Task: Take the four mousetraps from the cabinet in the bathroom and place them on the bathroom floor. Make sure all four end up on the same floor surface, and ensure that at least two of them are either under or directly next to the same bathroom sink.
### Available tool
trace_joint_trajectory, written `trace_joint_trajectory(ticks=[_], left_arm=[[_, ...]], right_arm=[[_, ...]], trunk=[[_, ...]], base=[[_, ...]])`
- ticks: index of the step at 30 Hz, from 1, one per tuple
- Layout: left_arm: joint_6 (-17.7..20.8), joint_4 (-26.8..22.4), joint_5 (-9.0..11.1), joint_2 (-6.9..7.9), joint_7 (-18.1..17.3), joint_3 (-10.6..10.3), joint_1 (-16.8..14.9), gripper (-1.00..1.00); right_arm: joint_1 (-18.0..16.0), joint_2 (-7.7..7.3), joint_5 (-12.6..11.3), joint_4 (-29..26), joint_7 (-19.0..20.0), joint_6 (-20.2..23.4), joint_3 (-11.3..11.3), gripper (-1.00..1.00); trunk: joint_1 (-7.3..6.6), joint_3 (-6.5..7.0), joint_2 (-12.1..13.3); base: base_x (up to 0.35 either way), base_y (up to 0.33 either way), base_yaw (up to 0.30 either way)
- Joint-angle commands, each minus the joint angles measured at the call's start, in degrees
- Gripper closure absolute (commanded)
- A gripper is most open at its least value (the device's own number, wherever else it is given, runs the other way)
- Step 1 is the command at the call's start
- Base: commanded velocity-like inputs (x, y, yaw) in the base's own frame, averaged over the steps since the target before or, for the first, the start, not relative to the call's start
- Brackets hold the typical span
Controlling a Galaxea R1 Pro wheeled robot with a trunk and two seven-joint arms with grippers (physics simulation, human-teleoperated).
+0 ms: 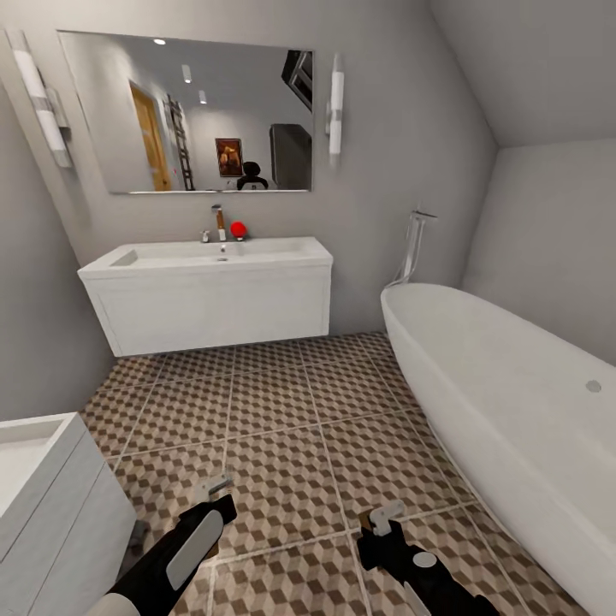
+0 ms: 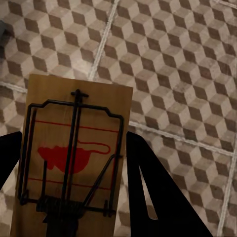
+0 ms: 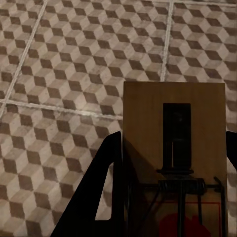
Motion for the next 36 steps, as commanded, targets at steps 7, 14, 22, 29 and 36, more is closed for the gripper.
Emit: trace_joint_trajectory(ticks=[7, 14, 22, 29, 36], left_arm=[[0.11, 0.0, -0.15, 0.0, -0.16, 0.01, 0.0, 1.0], [0.11, 0.0, -0.15, 0.0, -0.16, 0.01, 0.0, 1.0], [0.11, 0.0, -0.15, 0.0, -0.16, 0.01, 0.0, 1.0], [-0.16, -0.42, -1.12, -0.3, 0.05, -0.02, 0.84, 1.0], [-0.16, -0.14, -1.32, -0.2, 0.1, 0.01, 1.14, 1.0]], right_arm=[[0.0, 0.0, -0.09, 0.0, 0.11, 0.0, -0.01, 1.0], [0.0, 0.0, -0.09, 0.0, 0.11, 0.0, -0.01, 1.0], [0.0, 0.0, -0.09, 0.0, 0.11, 0.0, -0.01, 1.0], [0.07, 1.38, -0.09, 1.81, -0.43, 0.67, 0.23, 1.0], [0.1, 1.72, -0.05, 2.15, -0.67, 0.95, 0.16, 1.0]], trunk=[[0.0, 0.0, 0.0], [0.0, 0.0, 0.0], [0.0, 0.0, 0.0], [0.0, 0.0, 0.0], [0.0, 0.0, 0.0]], base=[[0.0, 0.0, 0.0], [0.0, 0.0, 0.0], [0.0, 0.0, 0.0], [0.014, 0.0, 0.0], [0.288, 0.0, 0.0]])
